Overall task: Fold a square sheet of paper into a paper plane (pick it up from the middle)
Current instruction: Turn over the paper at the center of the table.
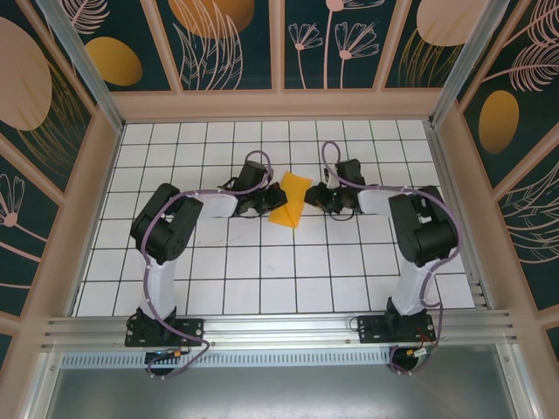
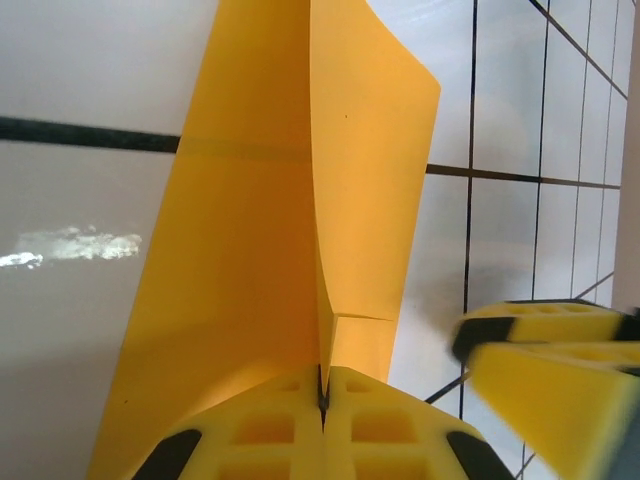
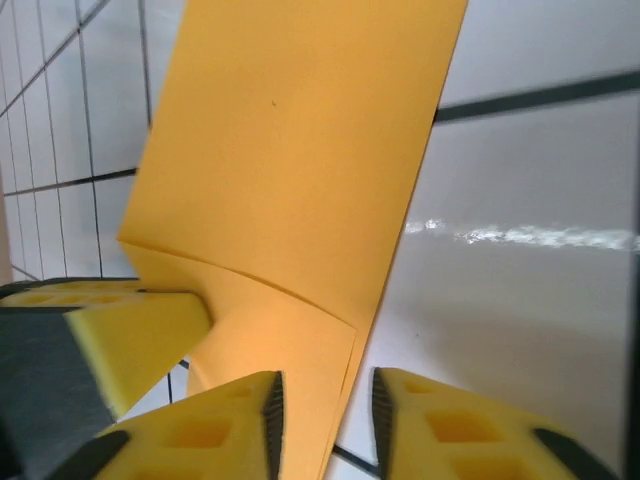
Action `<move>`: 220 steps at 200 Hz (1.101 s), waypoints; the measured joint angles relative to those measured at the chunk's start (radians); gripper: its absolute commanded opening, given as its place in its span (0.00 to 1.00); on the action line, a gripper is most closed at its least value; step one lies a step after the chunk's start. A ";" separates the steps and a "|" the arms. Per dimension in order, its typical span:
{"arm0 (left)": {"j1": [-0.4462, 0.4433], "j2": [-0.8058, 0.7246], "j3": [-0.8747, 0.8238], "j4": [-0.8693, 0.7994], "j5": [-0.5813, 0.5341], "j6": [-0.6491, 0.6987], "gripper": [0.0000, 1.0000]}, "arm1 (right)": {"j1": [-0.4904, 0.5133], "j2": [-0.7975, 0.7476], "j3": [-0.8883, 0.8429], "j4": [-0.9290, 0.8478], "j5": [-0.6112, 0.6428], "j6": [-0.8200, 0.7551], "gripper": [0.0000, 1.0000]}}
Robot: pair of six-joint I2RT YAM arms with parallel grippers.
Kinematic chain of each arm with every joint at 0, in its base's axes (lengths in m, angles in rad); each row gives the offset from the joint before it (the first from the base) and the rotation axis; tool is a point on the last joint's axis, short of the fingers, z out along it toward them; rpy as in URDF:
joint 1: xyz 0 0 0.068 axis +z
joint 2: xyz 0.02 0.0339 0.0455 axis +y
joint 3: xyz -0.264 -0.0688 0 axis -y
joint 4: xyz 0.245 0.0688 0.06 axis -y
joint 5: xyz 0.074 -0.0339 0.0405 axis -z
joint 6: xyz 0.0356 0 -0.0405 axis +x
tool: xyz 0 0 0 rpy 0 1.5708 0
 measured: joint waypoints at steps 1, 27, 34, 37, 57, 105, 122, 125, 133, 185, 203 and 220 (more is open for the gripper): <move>0.000 0.000 0.000 -0.002 0.000 0.001 0.00 | 0.000 -0.006 -0.001 0.000 0.002 -0.001 0.42; 0.000 -0.037 0.006 -0.061 -0.043 0.070 0.00 | -0.005 -0.125 -0.013 -0.018 0.093 -0.004 0.55; 0.000 -0.057 0.006 -0.086 -0.062 0.091 0.00 | -0.005 -0.154 -0.021 -0.016 0.116 -0.005 0.58; 0.000 -0.066 0.006 -0.097 -0.068 0.101 0.00 | -0.005 -0.167 -0.026 -0.016 0.126 0.000 0.59; 0.000 -0.151 0.017 -0.183 -0.147 0.177 0.00 | -0.008 -0.230 -0.062 -0.014 0.185 0.001 0.66; -0.018 -0.362 0.099 -0.394 -0.482 0.344 0.00 | -0.018 -0.311 -0.142 -0.010 0.266 0.001 0.99; -0.039 -0.384 0.141 -0.453 -0.626 0.382 0.00 | -0.021 -0.332 -0.159 0.004 0.280 -0.006 0.99; -0.042 -0.384 0.147 -0.461 -0.651 0.388 0.00 | -0.021 -0.335 -0.162 0.005 0.280 -0.006 0.99; -0.053 -0.382 0.157 -0.481 -0.719 0.399 0.00 | -0.022 -0.346 -0.171 0.014 0.287 -0.006 0.99; -0.117 -0.177 0.203 -0.601 -1.064 0.434 0.00 | -0.038 -0.393 -0.202 0.043 0.330 0.010 0.98; -0.137 -0.078 0.225 -0.646 -1.121 0.433 0.00 | -0.054 -0.394 -0.202 0.046 0.342 0.029 0.96; -0.156 -0.016 0.232 -0.679 -1.151 0.425 0.00 | -0.074 -0.394 -0.206 0.048 0.346 0.050 0.95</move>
